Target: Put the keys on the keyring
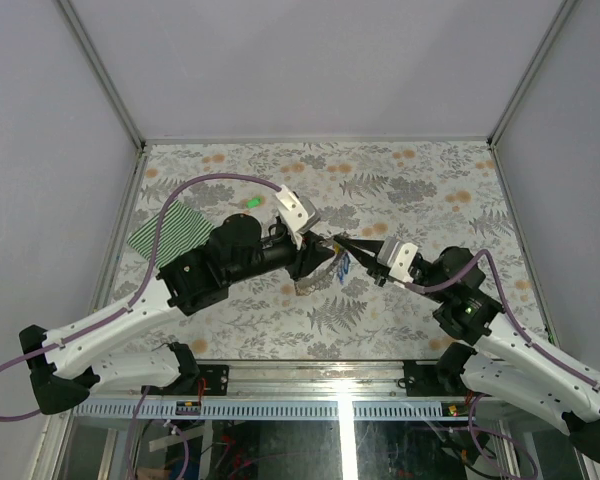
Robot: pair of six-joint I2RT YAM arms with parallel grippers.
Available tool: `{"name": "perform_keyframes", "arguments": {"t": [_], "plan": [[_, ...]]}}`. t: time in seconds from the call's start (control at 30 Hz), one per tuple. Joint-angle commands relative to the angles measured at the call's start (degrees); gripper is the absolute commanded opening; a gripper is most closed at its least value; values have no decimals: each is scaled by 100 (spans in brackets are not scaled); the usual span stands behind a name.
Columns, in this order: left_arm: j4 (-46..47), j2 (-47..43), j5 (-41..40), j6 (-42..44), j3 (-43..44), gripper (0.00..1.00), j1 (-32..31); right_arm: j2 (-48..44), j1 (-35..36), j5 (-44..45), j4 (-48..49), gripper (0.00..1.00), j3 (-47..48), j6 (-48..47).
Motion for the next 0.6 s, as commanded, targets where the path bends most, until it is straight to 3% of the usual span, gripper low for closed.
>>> {"name": "perform_keyframes", "arguments": {"t": [0.0, 0.4, 0.57], "plan": [[607, -90, 231, -8, -23, 30, -28, -40, -2, 144, 1180, 0, -93, 770], [817, -588, 368, -194, -30, 39, -27, -314, -2, 63, 1347, 0, -266, 923], [1082, -996, 669, -164, -82, 34, -30, -532, 0, -331, 1222, 0, -190, 1073]]}}
